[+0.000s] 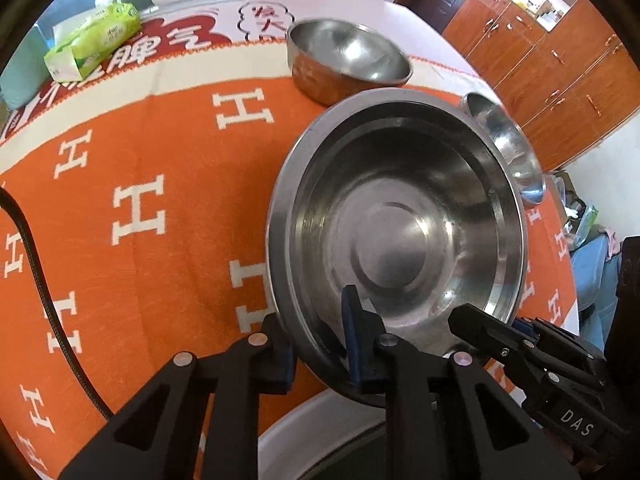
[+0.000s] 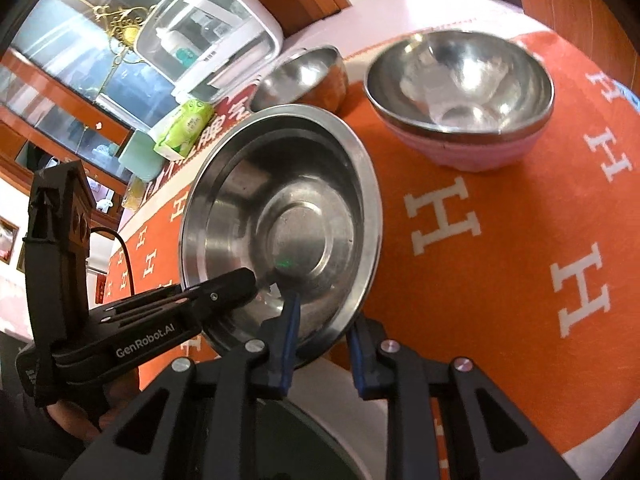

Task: Organize plates and bowls

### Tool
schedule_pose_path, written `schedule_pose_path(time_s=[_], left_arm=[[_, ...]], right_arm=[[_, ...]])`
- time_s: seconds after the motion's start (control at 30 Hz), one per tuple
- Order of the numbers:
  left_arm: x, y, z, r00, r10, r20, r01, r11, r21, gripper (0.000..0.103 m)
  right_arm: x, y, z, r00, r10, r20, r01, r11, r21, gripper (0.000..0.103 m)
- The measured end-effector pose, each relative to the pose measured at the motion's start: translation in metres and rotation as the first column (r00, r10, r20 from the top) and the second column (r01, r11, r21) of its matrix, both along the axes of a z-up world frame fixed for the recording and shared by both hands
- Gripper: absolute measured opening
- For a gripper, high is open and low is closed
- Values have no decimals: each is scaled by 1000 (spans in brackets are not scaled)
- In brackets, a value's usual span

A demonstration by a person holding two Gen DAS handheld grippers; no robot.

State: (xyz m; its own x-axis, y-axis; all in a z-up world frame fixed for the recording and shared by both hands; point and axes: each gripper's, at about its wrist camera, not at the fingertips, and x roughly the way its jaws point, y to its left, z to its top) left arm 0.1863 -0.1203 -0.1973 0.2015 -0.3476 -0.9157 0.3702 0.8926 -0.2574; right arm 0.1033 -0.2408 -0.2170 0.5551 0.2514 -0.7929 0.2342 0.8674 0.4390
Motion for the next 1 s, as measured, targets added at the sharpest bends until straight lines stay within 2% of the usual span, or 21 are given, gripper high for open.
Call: schedule_pose_path(time_s=[0.57, 1.0], left_arm=[[-60, 43, 70, 986, 76, 151, -64, 994, -87, 18], [-110, 87, 94, 959, 213, 189, -194, 974, -114, 18]], right_arm=[[-36, 35, 53, 985, 81, 151, -69, 994, -84, 22], [-72, 78, 74, 960, 215, 179, -189, 970, -153, 23]])
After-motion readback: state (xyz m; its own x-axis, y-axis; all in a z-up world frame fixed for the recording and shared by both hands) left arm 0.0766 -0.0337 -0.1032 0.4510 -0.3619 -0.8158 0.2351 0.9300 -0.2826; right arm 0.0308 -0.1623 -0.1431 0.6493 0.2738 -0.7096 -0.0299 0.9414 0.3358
